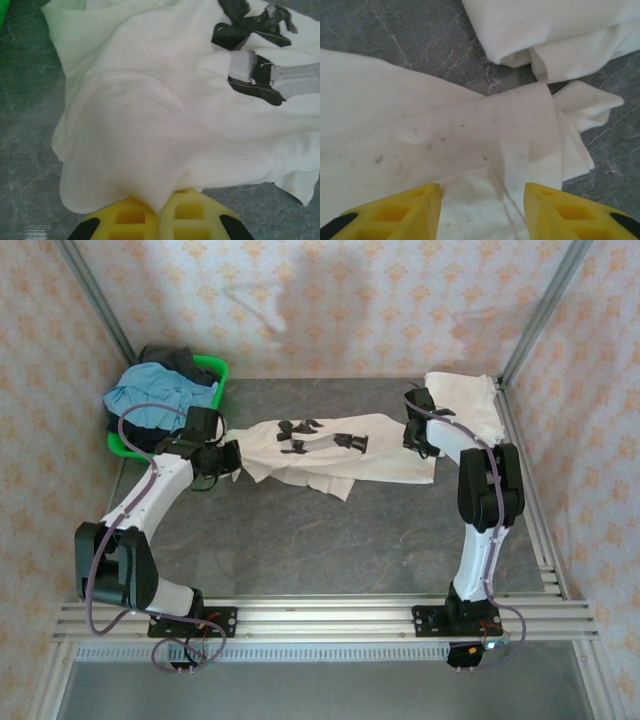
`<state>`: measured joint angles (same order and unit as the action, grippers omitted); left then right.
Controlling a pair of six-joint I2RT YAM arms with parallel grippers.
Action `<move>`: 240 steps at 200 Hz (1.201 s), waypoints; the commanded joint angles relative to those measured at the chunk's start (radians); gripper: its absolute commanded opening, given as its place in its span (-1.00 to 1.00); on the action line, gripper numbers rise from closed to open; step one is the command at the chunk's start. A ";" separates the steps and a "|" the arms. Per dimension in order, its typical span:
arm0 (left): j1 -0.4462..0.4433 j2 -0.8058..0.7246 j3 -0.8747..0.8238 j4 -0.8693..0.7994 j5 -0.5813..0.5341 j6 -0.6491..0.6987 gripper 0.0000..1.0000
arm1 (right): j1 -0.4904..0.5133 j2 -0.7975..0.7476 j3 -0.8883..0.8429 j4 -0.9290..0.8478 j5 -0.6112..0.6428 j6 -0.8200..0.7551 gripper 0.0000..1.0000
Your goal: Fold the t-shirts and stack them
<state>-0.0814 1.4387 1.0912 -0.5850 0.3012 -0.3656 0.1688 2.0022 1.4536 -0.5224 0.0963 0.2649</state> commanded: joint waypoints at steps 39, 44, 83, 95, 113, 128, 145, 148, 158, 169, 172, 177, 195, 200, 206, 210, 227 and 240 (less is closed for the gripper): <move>0.028 0.023 -0.009 -0.011 0.017 0.025 -1.00 | -0.007 0.055 0.066 -0.018 -0.031 -0.007 -0.13; 0.029 0.023 -0.009 -0.009 0.018 0.024 -1.00 | -0.007 0.057 0.067 -0.015 -0.040 -0.006 -0.15; 0.035 0.026 -0.014 -0.008 0.020 0.027 -1.00 | -0.006 0.078 0.070 -0.005 -0.071 0.004 -0.38; 0.038 0.026 -0.014 -0.009 0.018 0.028 -1.00 | -0.007 0.072 0.064 -0.004 -0.065 0.008 -0.54; 0.042 0.027 -0.013 -0.012 0.020 0.028 -1.00 | -0.006 0.042 0.053 -0.004 -0.069 0.011 -0.78; 0.045 0.021 -0.011 -0.016 0.021 0.027 -1.00 | -0.006 0.001 0.038 -0.006 -0.070 0.011 -0.94; 0.045 0.007 -0.004 -0.026 0.021 0.027 -1.00 | -0.006 -0.060 0.015 -0.020 -0.063 0.005 -1.00; 0.045 0.004 -0.003 -0.029 0.020 0.026 -1.00 | -0.006 -0.075 0.009 -0.023 -0.062 0.004 -1.00; 0.045 -0.012 0.002 -0.041 0.015 0.029 -1.00 | -0.007 -0.124 -0.014 -0.033 -0.054 0.000 -1.00; 0.045 -0.038 0.008 -0.058 0.009 0.030 -1.00 | -0.007 -0.194 -0.049 -0.040 -0.046 -0.003 -1.00; 0.046 -0.047 0.009 -0.062 0.008 0.031 -1.00 | -0.007 -0.216 -0.059 -0.042 -0.045 -0.004 -1.00; 0.045 -0.061 0.011 -0.070 0.003 0.029 -1.00 | -0.007 -0.252 -0.078 -0.043 -0.044 -0.006 -1.00; 0.045 -0.128 0.030 -0.104 -0.006 0.027 -1.00 | -0.007 -0.404 -0.139 -0.046 -0.044 -0.014 -1.00; 0.046 -0.149 0.036 -0.115 -0.009 0.027 -1.00 | -0.006 -0.451 -0.152 -0.047 -0.045 -0.016 -1.00; 0.046 -0.178 0.047 -0.132 -0.015 0.027 -1.00 | -0.007 -0.504 -0.169 -0.052 -0.047 -0.018 -1.00; 0.045 -0.200 0.055 -0.141 -0.018 0.027 -1.00 | -0.006 -0.541 -0.180 -0.055 -0.047 -0.020 -1.00; 0.045 -0.296 0.093 -0.188 -0.033 0.028 -1.00 | -0.007 -0.716 -0.211 -0.076 -0.042 -0.020 -1.00; 0.046 -0.371 0.142 -0.226 -0.054 0.028 -1.00 | -0.006 -0.833 -0.219 -0.099 -0.058 -0.020 -1.00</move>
<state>-0.0448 1.2034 1.1324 -0.7155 0.3027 -0.3576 0.1669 1.3586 1.2602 -0.5625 0.0254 0.2604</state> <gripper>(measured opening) 0.044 0.045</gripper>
